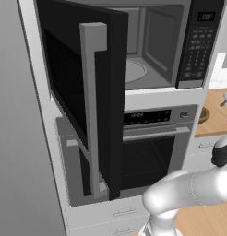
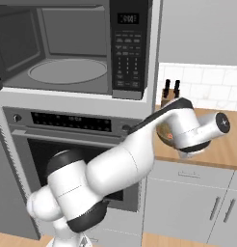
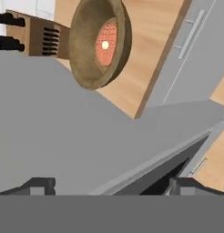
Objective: Open the microwave, place the bowl with waffle inside the microwave, then close the microwave door and turn it on.
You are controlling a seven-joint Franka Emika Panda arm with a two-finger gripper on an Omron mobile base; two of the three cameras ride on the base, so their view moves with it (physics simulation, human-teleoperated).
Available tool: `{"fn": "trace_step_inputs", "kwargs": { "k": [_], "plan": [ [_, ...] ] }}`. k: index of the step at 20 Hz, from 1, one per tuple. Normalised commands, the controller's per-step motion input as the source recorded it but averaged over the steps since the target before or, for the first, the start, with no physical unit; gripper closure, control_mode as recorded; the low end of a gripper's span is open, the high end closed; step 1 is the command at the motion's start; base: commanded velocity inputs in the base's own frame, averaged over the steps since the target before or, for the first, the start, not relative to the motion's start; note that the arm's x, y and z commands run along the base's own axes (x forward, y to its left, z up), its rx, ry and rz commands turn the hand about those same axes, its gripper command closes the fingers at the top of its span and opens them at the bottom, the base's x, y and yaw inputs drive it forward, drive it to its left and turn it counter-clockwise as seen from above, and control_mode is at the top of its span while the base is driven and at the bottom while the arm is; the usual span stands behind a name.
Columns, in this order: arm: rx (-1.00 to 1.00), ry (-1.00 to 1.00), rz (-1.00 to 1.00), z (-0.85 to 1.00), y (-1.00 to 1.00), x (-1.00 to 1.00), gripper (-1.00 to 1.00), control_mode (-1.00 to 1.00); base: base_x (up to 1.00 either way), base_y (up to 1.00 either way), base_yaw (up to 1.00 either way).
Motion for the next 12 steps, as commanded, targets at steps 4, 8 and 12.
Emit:
{"fn": "trace_step_inputs", "kwargs": {
  "k": [4, 8, 12],
  "plan": [
    [0.05, 0.01, 0.00, -0.25, 0.00, 0.82, -1.00, -1.00, 0.00, 0.00, 0.00],
    [0.00, 0.00, 0.00, -0.59, -0.19, 0.14, -1.00, -1.00, 0.00, 0.00, 0.00],
    [0.00, 0.00, 0.00, -0.64, -0.22, 0.00, -1.00, -1.00, 0.00, 0.00, 0.00]
  ]
}}
